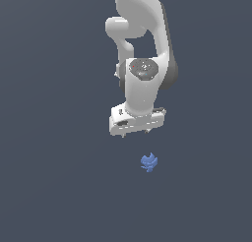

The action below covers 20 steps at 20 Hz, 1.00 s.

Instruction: Pick up the object and move it to a goal position.

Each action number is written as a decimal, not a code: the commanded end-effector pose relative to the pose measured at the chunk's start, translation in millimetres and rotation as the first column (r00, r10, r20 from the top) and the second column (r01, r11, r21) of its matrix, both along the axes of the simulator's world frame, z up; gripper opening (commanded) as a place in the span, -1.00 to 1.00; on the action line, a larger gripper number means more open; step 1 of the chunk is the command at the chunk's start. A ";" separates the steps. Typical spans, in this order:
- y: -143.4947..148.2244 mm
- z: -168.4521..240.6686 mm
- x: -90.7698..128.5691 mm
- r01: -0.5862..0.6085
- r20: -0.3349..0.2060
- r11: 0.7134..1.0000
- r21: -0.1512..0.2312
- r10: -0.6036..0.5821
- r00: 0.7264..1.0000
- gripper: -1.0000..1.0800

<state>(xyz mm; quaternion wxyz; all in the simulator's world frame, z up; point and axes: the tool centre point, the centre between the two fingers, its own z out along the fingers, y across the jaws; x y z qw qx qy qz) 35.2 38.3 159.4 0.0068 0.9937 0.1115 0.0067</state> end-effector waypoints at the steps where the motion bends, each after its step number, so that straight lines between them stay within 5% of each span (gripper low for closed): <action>1: 7.9 -7.1 10.5 -0.067 -0.003 0.998 -0.002 0.067 0.998 0.92; 11: 44.1 -43.9 54.2 -0.368 -0.014 0.930 0.002 0.368 0.930 0.92; 20: 61.2 -65.2 72.5 -0.505 -0.015 0.863 0.010 0.505 0.863 0.92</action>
